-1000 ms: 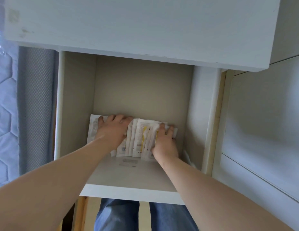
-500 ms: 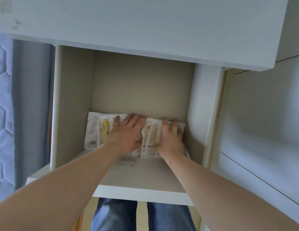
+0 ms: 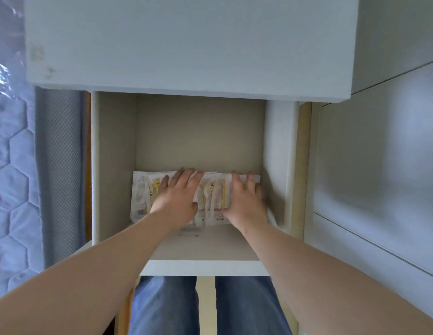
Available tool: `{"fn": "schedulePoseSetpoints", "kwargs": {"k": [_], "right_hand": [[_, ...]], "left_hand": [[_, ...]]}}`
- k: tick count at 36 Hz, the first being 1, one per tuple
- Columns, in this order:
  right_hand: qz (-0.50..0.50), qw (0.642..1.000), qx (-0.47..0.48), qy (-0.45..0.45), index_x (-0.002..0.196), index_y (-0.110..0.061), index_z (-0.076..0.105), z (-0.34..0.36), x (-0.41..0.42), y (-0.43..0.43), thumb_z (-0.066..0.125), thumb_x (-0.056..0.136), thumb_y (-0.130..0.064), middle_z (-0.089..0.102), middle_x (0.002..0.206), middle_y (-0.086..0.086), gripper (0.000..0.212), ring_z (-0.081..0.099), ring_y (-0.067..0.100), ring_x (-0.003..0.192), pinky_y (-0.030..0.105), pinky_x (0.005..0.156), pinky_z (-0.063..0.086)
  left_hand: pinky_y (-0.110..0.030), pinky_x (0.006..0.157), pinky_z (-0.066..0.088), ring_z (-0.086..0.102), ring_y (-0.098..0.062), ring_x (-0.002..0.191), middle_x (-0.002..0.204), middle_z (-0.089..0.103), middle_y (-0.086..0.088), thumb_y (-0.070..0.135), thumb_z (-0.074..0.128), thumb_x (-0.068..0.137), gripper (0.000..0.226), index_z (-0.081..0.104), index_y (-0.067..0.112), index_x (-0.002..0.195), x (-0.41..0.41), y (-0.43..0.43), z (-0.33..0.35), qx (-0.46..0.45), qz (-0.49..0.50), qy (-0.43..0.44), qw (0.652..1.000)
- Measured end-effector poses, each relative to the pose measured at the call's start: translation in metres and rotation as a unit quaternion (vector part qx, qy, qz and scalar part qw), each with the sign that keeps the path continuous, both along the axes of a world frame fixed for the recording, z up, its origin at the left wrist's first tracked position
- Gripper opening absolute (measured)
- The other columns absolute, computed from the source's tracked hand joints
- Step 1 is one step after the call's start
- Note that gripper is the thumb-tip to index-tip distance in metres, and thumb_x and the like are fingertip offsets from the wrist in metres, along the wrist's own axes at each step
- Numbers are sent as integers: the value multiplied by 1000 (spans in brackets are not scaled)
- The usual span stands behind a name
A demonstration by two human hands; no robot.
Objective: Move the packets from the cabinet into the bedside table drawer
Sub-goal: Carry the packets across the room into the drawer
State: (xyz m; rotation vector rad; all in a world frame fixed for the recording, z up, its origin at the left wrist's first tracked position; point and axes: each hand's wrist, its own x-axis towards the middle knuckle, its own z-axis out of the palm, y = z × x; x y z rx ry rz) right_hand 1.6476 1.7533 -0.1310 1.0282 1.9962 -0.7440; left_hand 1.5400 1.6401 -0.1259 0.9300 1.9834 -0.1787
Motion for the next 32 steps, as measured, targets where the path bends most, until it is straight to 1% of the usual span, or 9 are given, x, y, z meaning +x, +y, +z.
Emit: {"fn": "schedulePoseSetpoints", "kwargs": {"k": [3, 6, 10, 14, 18, 22, 26, 29, 32], "right_hand": [[-36, 999, 13, 1, 148, -29, 9, 30, -3, -2, 71, 81, -30, -2, 157, 7, 91, 13, 32, 142, 42, 107, 34], [-97, 995, 23, 14, 149, -28, 9, 63, -4, -11, 67, 83, -33, -4, 158, 5, 88, 12, 29, 143, 42, 110, 30], [-188, 980, 37, 48, 149, -25, 13, 113, 2, -29, 64, 86, -32, -2, 158, 4, 81, 15, 28, 143, 41, 111, 30], [-306, 945, 55, 101, 147, -26, 20, 163, 22, -52, 60, 87, -25, 3, 158, 3, 73, 18, 29, 141, 40, 108, 33], [-405, 900, 87, 134, 145, -24, 24, 202, 57, -79, 56, 88, -26, 13, 155, 5, 66, 25, 28, 138, 39, 106, 33], [-538, 819, 111, 164, 144, -20, 26, 233, 111, -111, 54, 90, -28, 24, 150, 4, 62, 27, 23, 136, 35, 106, 28], [-699, 679, 95, 202, 144, -16, 28, 256, 173, -155, 54, 89, -26, 24, 150, 4, 61, 36, 26, 131, 39, 107, 34], [-761, 604, 99, 217, 145, -16, 28, 269, 225, -194, 54, 89, -27, 23, 151, 4, 62, 35, 27, 132, 39, 107, 34], [-811, 527, 122, 224, 144, -15, 31, 280, 287, -236, 54, 90, -26, 28, 149, 6, 60, 38, 26, 130, 35, 105, 36]], "left_hand": [[-39, 116, 10, 4, -19, 145, 157, 7, 2, 26, 48, 93, 70, 6, 24, 150, 1, 1, 29, 28, 7, 4, 1000], [-37, 114, 17, 13, -20, 143, 156, 12, 2, 25, 48, 93, 67, 12, 25, 149, -2, 0, 60, 56, -15, 5, 998], [-37, 111, 24, 22, -23, 139, 154, 17, 3, 23, 47, 93, 61, 19, 25, 147, -6, -1, 111, 82, -44, -5, 996], [-38, 109, 27, 27, -23, 137, 151, 24, 3, 21, 46, 94, 57, 24, 25, 146, 7, -3, 160, 110, -77, -4, 991], [-37, 107, 32, 32, -22, 134, 149, 29, 3, 22, 45, 94, 53, 29, 23, 144, 37, -7, 194, 132, -123, -15, 983], [-32, 103, 32, 35, -21, 130, 146, 35, -2, 21, 47, 93, 48, 36, 16, 140, 88, -11, 223, 155, -176, -37, 972], [-29, 101, 33, 37, -20, 131, 147, 35, -3, 21, 50, 94, 51, 33, 19, 142, 158, -24, 248, 173, -216, -73, 958], [-27, 102, 32, 37, -18, 132, 148, 33, -1, 23, 49, 96, 49, 33, 20, 142, 219, -43, 260, 177, -264, -104, 942], [-22, 93, 31, 41, -18, 128, 147, 35, -1, 23, 48, 96, 49, 34, 19, 142, 292, -68, 270, 181, -315, -122, 924]]}}
